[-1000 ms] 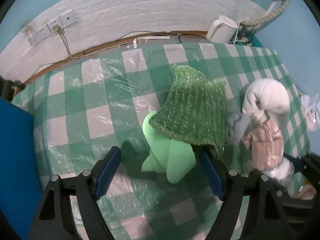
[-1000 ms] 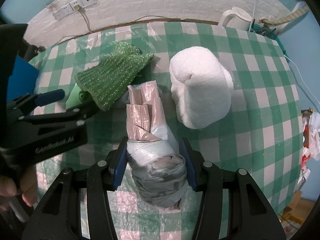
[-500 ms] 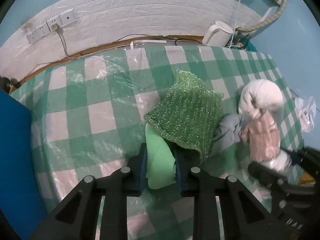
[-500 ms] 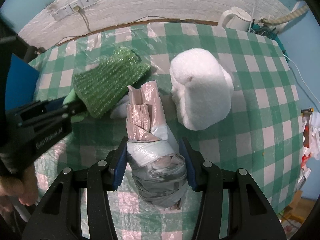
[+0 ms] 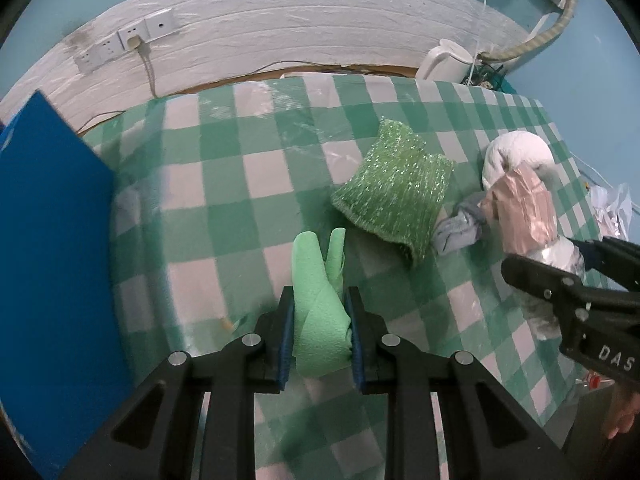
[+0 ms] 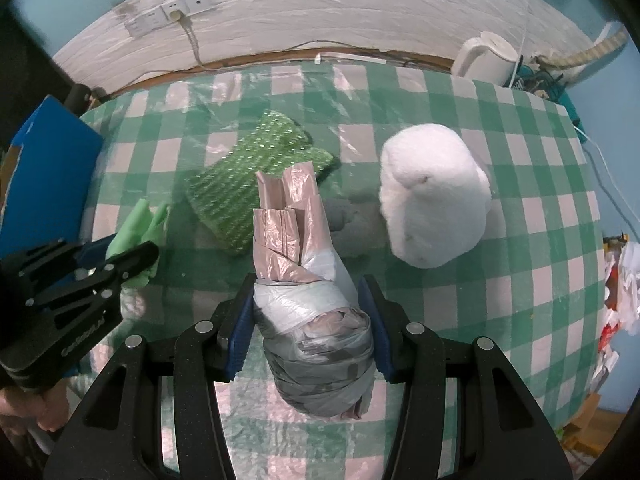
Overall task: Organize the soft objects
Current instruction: 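Grasp the light green foam piece with the left tool while the right tool holds the bundle, then lift the green foam and taped bundle with both tools toward the box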
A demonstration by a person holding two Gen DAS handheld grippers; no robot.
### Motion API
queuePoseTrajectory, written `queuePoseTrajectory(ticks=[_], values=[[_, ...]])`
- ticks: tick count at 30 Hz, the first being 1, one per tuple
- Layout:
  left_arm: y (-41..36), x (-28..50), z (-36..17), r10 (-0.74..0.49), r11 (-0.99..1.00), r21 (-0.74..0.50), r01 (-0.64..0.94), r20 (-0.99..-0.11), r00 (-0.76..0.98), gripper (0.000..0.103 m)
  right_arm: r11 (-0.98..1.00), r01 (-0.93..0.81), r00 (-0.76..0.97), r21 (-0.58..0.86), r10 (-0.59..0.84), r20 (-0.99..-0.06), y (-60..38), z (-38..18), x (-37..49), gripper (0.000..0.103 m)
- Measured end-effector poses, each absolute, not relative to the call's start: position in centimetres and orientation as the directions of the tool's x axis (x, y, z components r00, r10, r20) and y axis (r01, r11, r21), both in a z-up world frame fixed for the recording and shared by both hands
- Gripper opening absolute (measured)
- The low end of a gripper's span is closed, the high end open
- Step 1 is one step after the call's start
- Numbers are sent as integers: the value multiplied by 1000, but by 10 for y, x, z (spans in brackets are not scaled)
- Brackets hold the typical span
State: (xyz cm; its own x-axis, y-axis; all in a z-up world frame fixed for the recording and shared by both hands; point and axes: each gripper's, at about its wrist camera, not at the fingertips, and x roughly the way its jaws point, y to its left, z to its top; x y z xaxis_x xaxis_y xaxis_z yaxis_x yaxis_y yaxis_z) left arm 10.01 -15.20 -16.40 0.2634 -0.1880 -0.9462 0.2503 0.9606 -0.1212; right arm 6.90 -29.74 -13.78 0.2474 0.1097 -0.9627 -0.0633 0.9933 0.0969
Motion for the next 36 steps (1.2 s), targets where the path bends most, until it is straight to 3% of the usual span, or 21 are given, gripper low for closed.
queuePoseTrajectory(ticks=[36], values=[[-93, 42, -76, -98, 979, -6, 206, -891, 444, 24, 976, -208, 315, 71, 135, -939, -231, -82, 42, 50]])
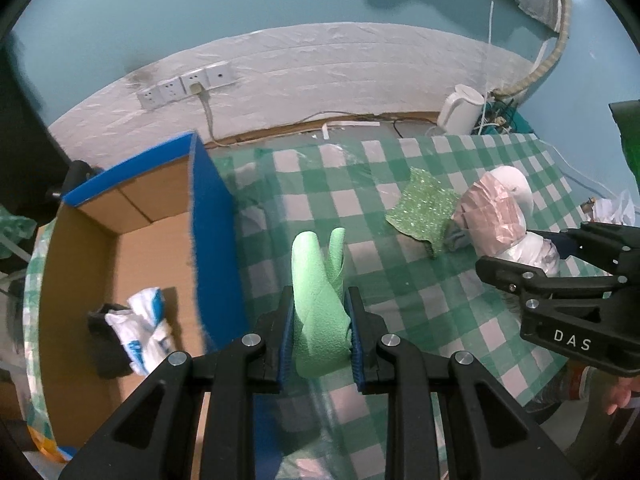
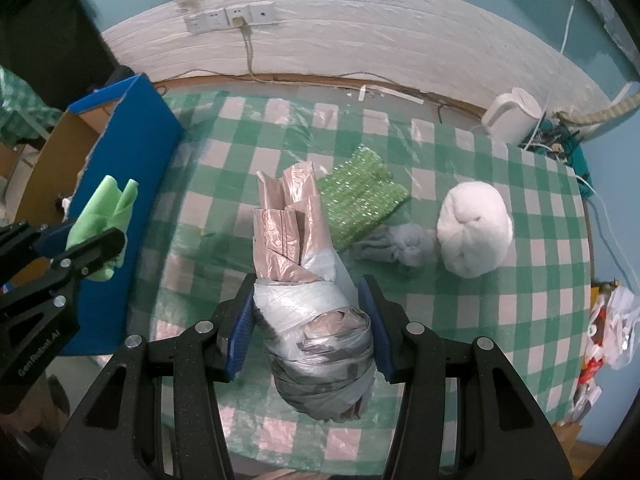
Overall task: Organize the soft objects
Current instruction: 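Lift the green foam and taped bundle with both tools toward the box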
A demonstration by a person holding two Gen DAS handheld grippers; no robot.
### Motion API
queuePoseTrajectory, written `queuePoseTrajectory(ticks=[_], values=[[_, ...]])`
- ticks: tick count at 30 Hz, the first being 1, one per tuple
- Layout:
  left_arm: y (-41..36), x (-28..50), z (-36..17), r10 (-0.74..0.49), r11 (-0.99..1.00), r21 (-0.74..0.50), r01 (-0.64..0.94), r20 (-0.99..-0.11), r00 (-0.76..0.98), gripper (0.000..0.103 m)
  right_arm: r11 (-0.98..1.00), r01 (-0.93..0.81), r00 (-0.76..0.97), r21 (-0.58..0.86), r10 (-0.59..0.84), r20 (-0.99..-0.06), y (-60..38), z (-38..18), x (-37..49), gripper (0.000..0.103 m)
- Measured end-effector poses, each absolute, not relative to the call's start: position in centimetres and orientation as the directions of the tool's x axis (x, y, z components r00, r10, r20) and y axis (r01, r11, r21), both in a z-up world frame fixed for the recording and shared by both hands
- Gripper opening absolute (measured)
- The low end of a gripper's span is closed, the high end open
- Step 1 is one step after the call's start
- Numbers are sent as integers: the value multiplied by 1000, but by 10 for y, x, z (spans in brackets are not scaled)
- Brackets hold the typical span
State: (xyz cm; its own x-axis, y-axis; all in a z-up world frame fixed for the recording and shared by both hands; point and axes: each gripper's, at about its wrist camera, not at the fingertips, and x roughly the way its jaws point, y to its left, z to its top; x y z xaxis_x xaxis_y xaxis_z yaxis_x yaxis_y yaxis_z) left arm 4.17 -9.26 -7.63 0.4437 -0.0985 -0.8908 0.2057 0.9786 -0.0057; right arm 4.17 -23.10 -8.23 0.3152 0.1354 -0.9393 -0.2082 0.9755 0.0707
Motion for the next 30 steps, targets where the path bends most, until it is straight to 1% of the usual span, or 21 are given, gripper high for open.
queuePoseTrajectory(ticks=[20, 30], values=[[-42, 29, -49, -35, 991, 34, 128, -865, 501, 24, 946, -316, 351, 71, 185, -918, -171, -48, 41, 50], [-17, 28, -42, -22, 997, 23, 80, -855, 518, 24, 930, -361, 362, 73, 212, -908, -140, -35, 43, 50]])
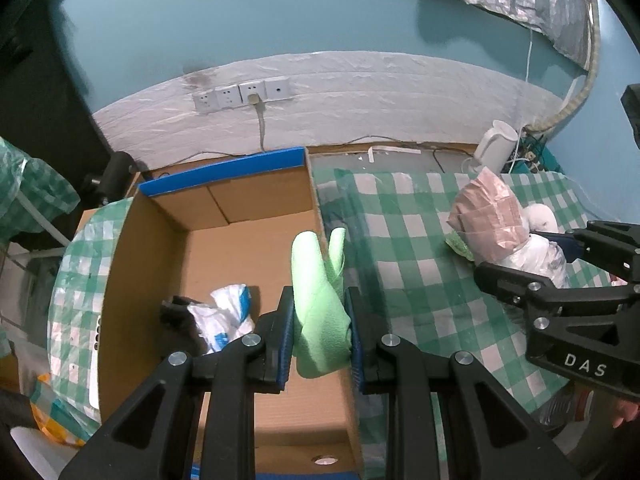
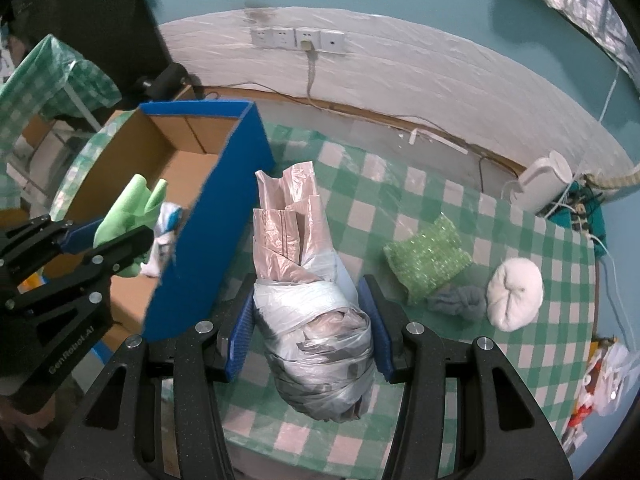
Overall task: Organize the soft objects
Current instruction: 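Lift the green foam and taped bundle with both tools toward the box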
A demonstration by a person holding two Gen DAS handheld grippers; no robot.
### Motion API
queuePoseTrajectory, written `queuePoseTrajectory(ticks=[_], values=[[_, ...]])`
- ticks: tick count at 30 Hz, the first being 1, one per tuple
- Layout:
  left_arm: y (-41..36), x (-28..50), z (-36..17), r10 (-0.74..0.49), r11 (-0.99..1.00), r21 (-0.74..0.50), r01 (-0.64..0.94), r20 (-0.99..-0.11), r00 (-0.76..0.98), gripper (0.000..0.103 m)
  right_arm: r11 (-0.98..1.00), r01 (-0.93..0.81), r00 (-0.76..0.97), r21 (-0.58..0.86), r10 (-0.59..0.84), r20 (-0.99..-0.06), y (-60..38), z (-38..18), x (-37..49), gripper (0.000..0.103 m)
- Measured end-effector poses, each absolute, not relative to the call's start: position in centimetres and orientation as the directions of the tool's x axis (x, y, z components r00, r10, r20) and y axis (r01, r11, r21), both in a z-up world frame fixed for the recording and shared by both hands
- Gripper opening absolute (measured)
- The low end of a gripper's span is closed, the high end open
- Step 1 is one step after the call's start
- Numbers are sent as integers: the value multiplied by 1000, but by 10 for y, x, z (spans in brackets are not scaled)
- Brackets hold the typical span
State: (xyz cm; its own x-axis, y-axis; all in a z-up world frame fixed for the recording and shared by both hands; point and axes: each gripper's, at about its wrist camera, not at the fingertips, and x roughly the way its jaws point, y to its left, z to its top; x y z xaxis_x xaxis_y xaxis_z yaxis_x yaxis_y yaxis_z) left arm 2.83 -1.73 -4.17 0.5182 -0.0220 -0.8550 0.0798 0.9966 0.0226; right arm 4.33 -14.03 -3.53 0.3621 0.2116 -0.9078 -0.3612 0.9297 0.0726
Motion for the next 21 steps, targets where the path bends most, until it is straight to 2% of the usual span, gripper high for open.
queuePoseTrajectory(ticks=[21], values=[[43, 15, -41, 35, 999, 27, -22, -845, 533, 24, 879, -474, 347, 58, 247, -905, -63, -29, 43, 50]])
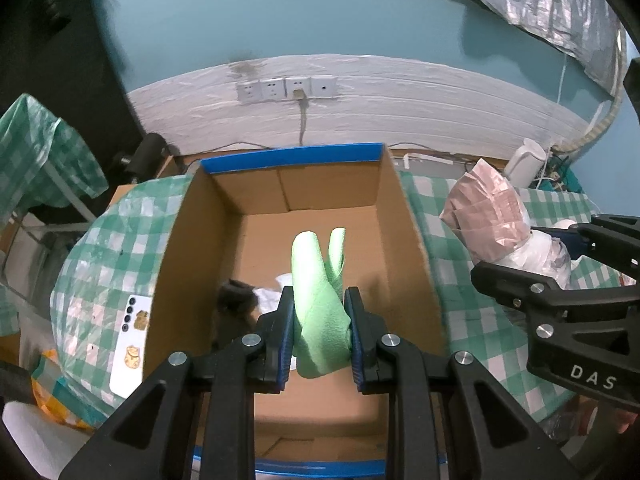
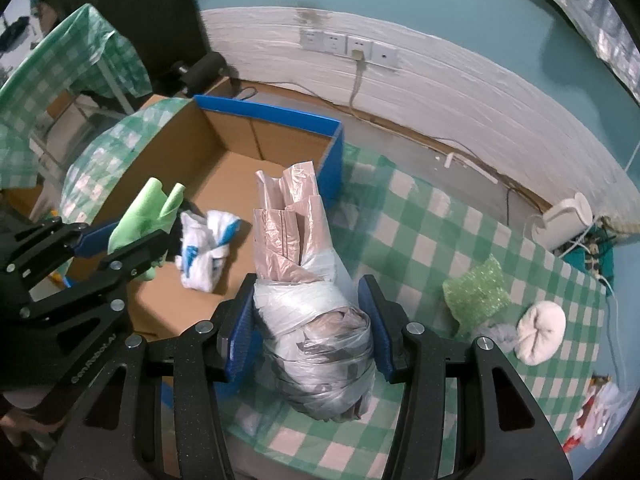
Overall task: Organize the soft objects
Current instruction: 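Lift the green foam and taped bundle with both tools toward the box, then open both tools to drop the green foam and taped bundle into the box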
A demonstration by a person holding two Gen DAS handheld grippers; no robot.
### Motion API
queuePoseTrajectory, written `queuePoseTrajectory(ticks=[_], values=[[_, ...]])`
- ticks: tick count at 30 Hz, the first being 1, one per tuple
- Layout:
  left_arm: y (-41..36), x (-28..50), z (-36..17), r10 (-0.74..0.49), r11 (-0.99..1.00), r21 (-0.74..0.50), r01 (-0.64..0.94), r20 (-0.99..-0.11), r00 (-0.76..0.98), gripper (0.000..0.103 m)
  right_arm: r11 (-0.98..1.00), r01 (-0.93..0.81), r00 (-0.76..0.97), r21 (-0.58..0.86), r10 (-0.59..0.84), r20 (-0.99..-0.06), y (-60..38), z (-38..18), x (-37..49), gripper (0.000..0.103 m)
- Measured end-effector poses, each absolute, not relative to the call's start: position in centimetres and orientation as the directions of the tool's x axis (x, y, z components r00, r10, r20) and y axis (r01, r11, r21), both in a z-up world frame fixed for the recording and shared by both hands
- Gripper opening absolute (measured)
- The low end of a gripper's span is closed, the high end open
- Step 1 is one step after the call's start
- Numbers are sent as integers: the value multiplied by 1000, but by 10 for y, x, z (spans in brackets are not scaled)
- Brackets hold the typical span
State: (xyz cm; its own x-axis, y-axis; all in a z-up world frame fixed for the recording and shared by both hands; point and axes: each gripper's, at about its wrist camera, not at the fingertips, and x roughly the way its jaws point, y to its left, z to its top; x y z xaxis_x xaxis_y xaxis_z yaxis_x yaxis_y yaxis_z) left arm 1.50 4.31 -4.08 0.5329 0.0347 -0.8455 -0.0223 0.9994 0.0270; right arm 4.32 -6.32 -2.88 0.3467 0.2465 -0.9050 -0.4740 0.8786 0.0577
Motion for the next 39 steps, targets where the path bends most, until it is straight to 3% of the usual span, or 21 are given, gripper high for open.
queuePoseTrajectory(ticks=[31, 37, 39], values=[[115, 12, -75, 123, 986, 60, -155, -889, 441, 24, 821, -566, 270, 77, 273, -923, 18, -54, 45, 51], [114, 14, -76, 135, 984, 71, -161, -892, 431, 30, 822, -562, 270, 93, 288, -919, 20, -54, 46, 53], [113, 15, -76, 151, 982, 86, -166, -891, 428, 30, 825, -559, 273, 89, 284, -919, 20, -54, 46, 61]])
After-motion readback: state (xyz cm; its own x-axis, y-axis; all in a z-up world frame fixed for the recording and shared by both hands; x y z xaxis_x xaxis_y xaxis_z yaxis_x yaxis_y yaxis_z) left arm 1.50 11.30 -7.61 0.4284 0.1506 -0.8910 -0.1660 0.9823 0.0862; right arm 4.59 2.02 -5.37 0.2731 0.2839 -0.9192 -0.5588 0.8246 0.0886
